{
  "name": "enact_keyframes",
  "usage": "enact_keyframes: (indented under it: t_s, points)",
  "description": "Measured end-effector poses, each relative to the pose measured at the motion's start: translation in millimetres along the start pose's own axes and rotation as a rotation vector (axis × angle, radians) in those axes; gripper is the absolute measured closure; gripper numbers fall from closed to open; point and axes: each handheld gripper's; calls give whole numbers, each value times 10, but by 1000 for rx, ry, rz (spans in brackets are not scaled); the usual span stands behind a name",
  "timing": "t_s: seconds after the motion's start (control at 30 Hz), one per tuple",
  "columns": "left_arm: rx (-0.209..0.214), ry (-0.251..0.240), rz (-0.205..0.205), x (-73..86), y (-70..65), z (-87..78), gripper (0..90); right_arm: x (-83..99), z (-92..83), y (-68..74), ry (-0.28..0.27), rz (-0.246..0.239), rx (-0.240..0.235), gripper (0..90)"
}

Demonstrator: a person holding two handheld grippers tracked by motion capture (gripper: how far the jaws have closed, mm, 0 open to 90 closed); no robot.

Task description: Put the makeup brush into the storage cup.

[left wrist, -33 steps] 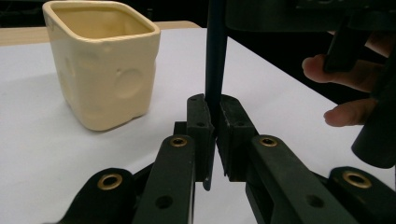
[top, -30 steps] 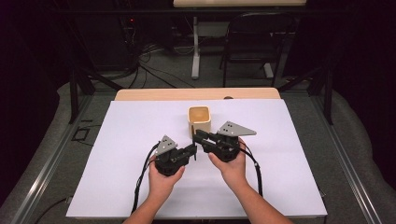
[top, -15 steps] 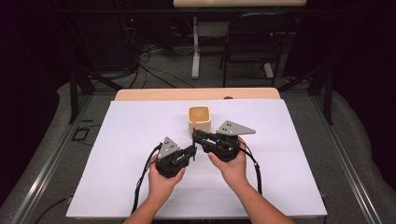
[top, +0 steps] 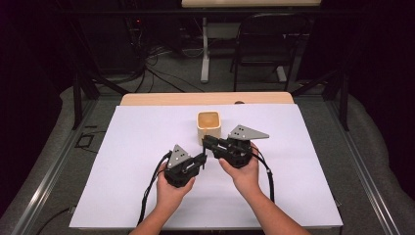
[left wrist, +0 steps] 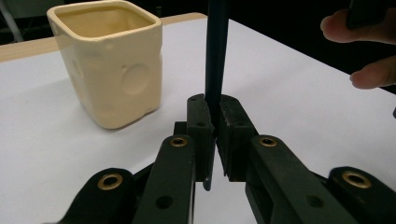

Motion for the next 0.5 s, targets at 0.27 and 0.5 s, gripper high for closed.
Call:
enact_keyframes:
  t_s: [0.27,0.5]
  points:
    - [6,0,3,6,-11,7,839,-1,4,0,0,1,-4,800]
    - [5,1,7,6,-7,6,839,2,12,-1,-6,9,-1,832]
Point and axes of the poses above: each handheld gripper's, and its own axes: z roughly forward along the jaws, x roughly out of its underside, y roughly to its left, and after that the axes turned 6 degrees about -y, right-handed
